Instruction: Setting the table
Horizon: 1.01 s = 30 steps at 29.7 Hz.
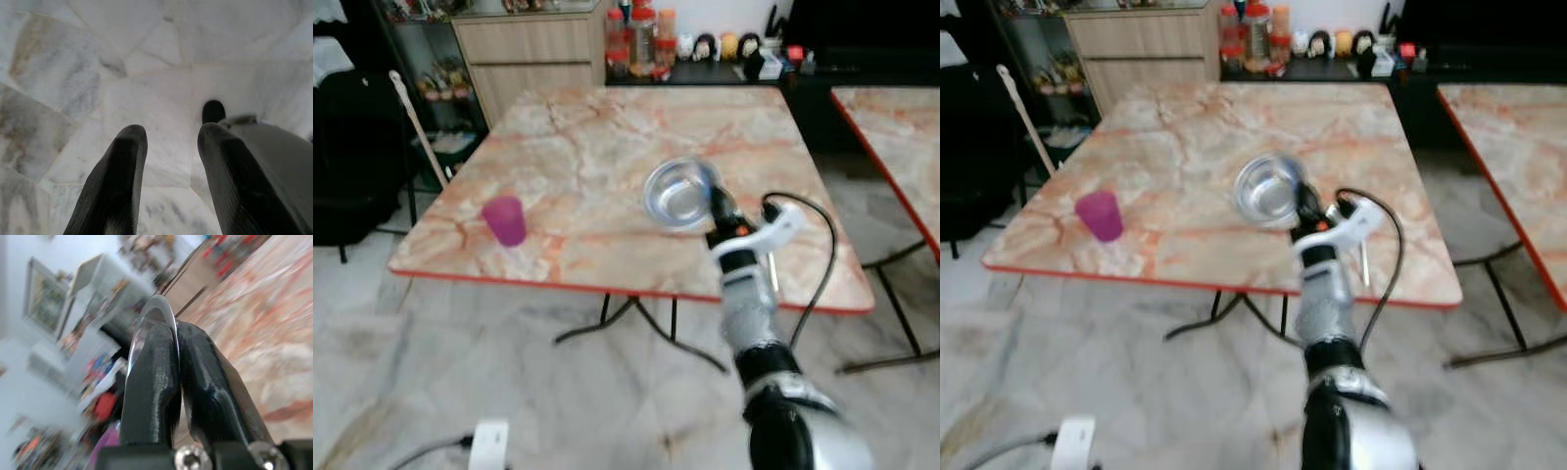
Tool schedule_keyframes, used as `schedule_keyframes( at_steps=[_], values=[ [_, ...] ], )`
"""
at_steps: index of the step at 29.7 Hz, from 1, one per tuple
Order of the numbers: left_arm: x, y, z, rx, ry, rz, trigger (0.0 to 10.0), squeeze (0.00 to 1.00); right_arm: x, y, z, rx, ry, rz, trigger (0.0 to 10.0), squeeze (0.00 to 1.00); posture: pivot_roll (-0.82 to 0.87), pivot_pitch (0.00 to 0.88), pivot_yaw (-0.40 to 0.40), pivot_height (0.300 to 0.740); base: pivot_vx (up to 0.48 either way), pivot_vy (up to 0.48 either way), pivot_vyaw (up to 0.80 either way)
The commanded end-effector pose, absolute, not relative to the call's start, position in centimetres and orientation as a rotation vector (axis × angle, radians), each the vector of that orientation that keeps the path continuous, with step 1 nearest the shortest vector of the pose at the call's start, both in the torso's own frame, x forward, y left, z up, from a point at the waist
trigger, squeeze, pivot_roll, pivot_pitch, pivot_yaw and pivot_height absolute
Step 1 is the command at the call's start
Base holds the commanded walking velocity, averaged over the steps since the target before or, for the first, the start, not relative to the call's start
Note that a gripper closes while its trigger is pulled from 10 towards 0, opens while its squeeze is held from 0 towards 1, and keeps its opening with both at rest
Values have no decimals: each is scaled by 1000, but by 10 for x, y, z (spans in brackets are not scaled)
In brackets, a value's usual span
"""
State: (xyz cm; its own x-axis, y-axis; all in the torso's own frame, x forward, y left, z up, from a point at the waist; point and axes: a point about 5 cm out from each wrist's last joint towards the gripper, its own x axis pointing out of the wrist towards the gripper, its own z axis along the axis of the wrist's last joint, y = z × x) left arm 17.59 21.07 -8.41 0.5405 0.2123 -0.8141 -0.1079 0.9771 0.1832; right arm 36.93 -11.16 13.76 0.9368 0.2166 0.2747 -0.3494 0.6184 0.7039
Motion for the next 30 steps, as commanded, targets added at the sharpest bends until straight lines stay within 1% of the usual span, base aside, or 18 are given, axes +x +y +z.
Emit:
schedule_keyframes(
  at_steps=[1,7,17,30],
  values=[
    [170,209,-87,132,998,178,10000,0,368,-119,140,842,-199,322,10000,0,4,5,64,740,0,-386,0],
    [171,208,-87,136,997,174,10000,0,363,-123,141,855,-213,343,10000,0,-13,0,63,740,0,-381,0],
    [169,207,-88,136,997,174,10000,0,361,-120,142,841,-206,352,10000,0,-14,0,60,740,0,-382,0],
    [151,210,-94,141,1033,183,10000,0,356,-120,140,835,-208,352,10000,0,-29,0,69,740,0,-382,0]
  ],
)
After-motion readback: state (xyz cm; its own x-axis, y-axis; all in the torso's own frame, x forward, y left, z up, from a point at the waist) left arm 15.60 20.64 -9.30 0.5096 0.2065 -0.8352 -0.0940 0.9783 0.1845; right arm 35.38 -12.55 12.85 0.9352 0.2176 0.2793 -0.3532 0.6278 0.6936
